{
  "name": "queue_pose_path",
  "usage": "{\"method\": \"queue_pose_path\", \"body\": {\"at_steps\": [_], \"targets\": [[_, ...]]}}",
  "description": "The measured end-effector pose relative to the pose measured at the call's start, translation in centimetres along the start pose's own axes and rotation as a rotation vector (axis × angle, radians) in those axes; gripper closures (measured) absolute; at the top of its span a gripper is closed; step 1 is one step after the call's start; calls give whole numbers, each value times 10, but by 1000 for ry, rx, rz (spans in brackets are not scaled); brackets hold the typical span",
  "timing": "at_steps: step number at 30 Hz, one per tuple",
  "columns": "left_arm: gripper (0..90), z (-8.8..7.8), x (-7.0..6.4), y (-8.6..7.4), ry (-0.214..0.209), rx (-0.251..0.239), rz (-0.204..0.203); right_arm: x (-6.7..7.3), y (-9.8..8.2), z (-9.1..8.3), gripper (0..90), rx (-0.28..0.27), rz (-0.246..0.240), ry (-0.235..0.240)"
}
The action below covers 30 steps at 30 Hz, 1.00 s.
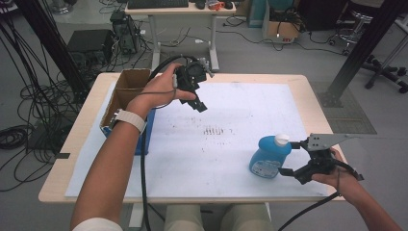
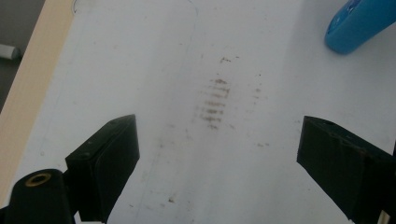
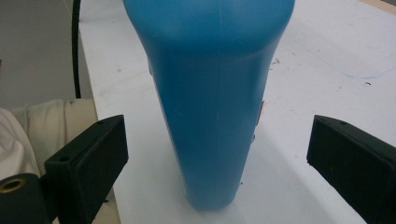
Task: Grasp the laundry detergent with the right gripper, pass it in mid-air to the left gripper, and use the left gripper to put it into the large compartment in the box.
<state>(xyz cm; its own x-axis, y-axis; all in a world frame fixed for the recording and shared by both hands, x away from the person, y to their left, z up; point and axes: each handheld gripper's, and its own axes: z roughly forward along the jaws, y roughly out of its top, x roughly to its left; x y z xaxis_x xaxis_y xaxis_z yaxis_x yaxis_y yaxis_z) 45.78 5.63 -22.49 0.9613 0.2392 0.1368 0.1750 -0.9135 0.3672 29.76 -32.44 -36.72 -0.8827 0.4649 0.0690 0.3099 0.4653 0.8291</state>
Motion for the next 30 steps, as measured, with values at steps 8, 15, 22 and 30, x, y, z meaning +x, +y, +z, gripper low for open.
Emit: {"method": "queue_pose_path", "body": {"at_steps": [8, 15, 22, 30], "targets": [[132, 0, 0, 0, -3, -1, -1, 0, 0, 0, 53, -6, -9, -1], [131, 0, 1, 0, 0, -1, 4, -1, 0, 0, 53, -6, -9, -1], [132, 0, 0, -1, -2, 0, -2, -1, 0, 0, 53, -6, -10, -1], [132, 1, 0, -1, -6, -6, -7, -1, 1, 1, 53, -15, -21, 3]]}}
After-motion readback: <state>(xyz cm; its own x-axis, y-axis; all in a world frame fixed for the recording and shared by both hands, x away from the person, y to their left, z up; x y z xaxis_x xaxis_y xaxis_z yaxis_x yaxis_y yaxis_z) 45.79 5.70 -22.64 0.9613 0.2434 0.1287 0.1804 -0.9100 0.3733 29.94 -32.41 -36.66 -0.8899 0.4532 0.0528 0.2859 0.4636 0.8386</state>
